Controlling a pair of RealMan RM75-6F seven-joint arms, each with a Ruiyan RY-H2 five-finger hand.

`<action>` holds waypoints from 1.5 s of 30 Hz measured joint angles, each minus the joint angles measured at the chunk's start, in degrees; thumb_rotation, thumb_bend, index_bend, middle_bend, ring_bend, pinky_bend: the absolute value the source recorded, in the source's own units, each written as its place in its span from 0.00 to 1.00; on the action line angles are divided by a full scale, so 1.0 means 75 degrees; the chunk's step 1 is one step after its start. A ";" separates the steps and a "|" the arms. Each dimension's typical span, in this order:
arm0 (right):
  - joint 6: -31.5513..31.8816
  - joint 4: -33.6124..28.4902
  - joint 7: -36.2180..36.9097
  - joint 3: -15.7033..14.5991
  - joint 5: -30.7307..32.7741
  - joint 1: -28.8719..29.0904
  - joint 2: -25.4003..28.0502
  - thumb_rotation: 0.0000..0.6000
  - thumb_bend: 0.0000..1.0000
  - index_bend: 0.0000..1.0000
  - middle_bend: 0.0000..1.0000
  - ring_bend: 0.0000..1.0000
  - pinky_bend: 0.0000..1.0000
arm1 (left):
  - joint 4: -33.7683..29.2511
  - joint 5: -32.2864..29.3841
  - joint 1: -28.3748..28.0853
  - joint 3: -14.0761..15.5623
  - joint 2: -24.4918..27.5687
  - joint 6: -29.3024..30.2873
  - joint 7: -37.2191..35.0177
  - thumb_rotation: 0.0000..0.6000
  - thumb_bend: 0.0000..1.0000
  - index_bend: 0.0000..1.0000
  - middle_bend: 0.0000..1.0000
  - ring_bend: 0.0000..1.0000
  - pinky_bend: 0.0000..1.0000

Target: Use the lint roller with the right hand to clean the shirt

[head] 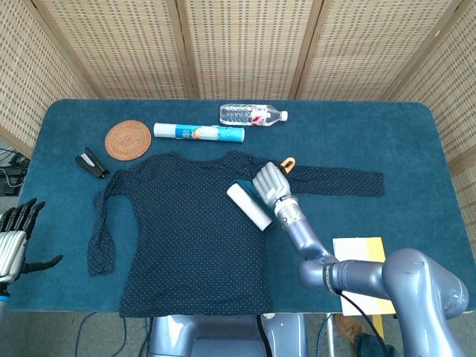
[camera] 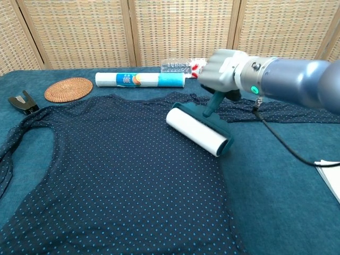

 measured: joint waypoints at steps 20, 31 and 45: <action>0.1668 -0.2608 -0.1892 -0.0686 -0.1208 0.0102 -0.0689 1.00 0.84 0.72 0.98 1.00 1.00 | -0.0015 0.0089 0.0010 0.0051 0.0013 0.0039 -0.0025 1.00 0.00 0.00 0.00 0.00 0.00; 0.1769 -0.1904 -0.1979 -0.0867 -0.1674 -0.0004 -0.0683 1.00 0.84 0.72 0.98 1.00 1.00 | -0.0010 0.0081 0.0007 0.0060 0.0017 0.0019 -0.0076 1.00 0.00 0.00 0.00 0.00 0.00; 0.0856 0.1308 -0.1011 -0.0816 -0.1510 -0.0748 -0.0350 1.00 0.84 0.71 0.98 1.00 1.00 | -0.0019 0.0006 -0.0091 0.0067 -0.0066 -0.0140 0.0141 1.00 0.00 0.00 0.00 0.00 0.00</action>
